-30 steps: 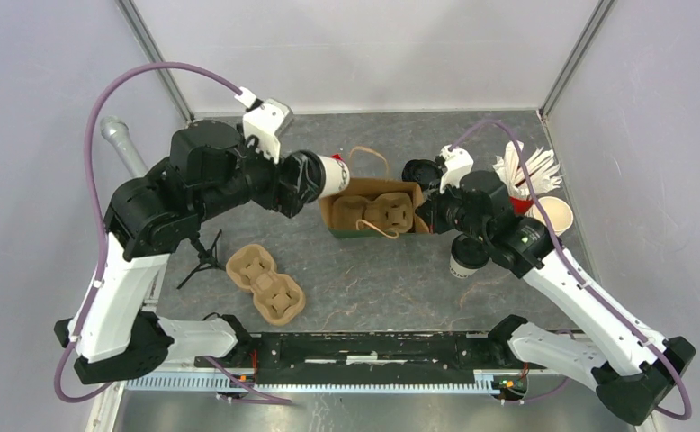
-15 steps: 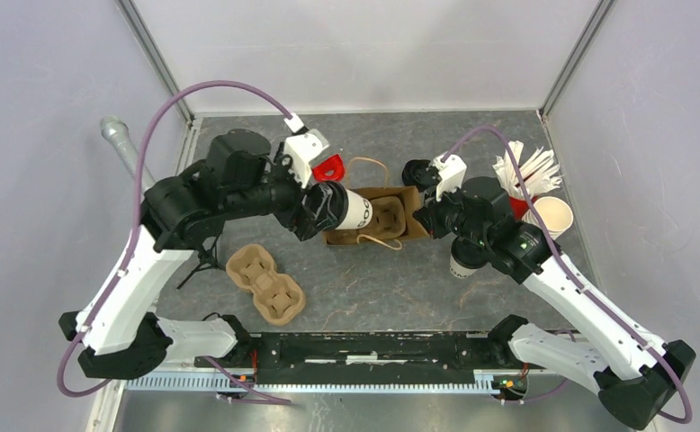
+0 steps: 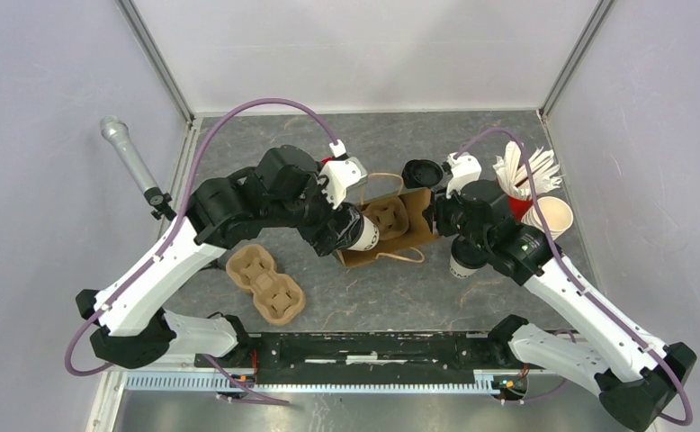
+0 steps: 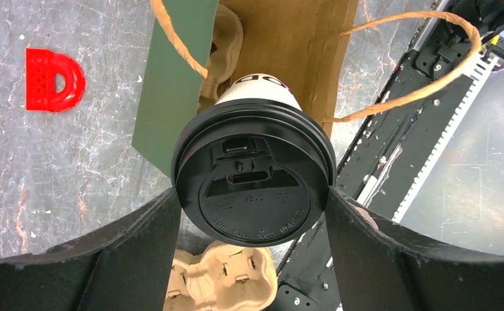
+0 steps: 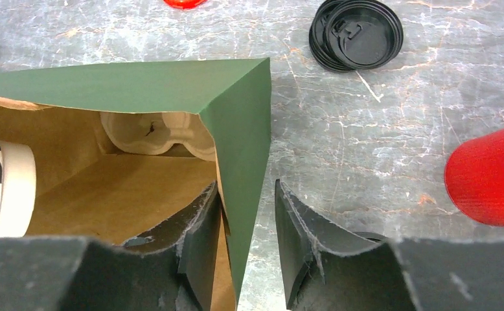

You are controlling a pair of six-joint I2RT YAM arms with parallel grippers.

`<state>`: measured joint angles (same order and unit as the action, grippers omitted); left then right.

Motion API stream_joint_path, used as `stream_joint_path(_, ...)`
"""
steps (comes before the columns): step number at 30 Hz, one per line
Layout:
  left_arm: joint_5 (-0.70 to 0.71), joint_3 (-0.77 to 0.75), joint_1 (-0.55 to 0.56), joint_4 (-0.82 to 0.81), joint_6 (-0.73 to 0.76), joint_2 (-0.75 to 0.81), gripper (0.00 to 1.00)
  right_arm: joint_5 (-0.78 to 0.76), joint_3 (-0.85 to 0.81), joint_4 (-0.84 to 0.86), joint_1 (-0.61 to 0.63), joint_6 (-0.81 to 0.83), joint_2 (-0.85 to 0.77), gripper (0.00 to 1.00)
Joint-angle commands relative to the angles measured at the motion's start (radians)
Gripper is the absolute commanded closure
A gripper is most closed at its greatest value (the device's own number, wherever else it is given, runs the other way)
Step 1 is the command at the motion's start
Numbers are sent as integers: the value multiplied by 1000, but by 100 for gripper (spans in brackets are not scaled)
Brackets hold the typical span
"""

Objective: Pack the takeout coffee

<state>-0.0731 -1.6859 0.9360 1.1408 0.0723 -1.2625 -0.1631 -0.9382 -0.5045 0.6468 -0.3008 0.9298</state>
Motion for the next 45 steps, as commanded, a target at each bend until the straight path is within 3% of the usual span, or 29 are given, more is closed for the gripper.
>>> stream_joint_path(1, 43, 15, 13, -49, 58, 12, 51, -61, -48, 8, 0, -37, 9, 58)
stream_joint_path(3, 59, 23, 16, -50, 61, 15, 51, -40, -60, 6, 2, -44, 36, 59)
stream_joint_path(9, 151, 29, 26, -59, 84, 22, 52, 2, -91, 33, 4, -65, 59, 81)
stream_joint_path(15, 193, 22, 41, -84, 137, -5, 53, 11, -84, 29, 27, -64, 62, 86)
stream_joint_path(23, 318, 16, 174, -74, 172, -65, 53, -35, -84, 17, 83, -68, 50, 83)
stream_joint_path(30, 439, 31, 268, -62, 211, -108, 54, -100, -54, -6, 102, -89, 17, 61)
stream_joint_path(37, 472, 47, 301, -62, 218, -125, 55, -170, -104, -109, 103, -159, 43, 65)
stream_joint_path(45, 501, 76, 316, -65, 198, -115, 56, -172, -41, -101, 137, -211, 9, 70)
